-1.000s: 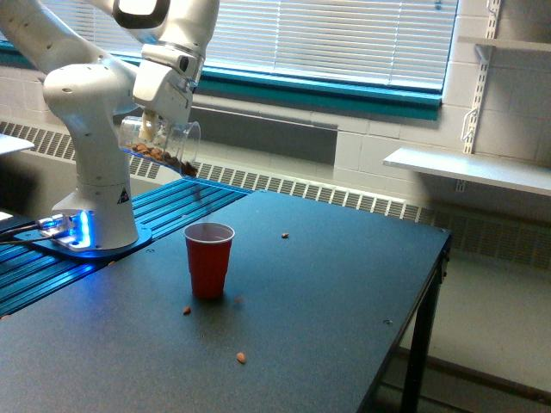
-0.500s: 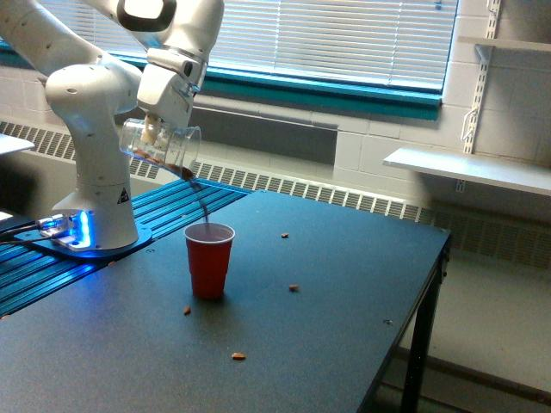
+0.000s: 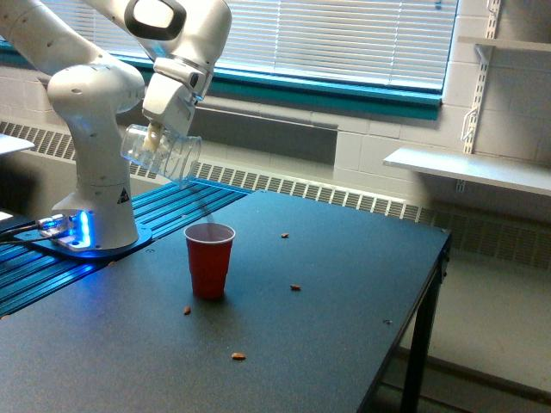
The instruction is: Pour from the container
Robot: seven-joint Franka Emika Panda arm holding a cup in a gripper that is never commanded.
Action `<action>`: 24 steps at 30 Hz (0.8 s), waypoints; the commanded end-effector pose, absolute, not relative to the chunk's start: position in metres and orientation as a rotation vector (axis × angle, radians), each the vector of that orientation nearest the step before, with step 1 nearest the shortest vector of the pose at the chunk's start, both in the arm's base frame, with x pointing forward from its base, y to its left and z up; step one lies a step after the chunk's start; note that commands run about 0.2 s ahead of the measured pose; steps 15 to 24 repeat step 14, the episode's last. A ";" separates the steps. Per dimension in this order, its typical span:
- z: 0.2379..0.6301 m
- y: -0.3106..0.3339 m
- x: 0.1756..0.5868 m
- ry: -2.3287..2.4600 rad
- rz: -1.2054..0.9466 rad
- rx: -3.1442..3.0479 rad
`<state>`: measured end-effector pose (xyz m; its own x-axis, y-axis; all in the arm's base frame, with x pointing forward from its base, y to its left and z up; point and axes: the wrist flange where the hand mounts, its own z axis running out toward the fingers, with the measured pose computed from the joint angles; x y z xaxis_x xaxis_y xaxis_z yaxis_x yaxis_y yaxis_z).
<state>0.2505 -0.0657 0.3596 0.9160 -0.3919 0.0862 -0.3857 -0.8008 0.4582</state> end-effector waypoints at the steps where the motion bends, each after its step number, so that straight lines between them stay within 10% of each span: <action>1: 0.341 -0.058 0.245 -0.555 -0.063 2.576; 24: 0.339 -0.056 0.253 -0.540 -0.036 2.596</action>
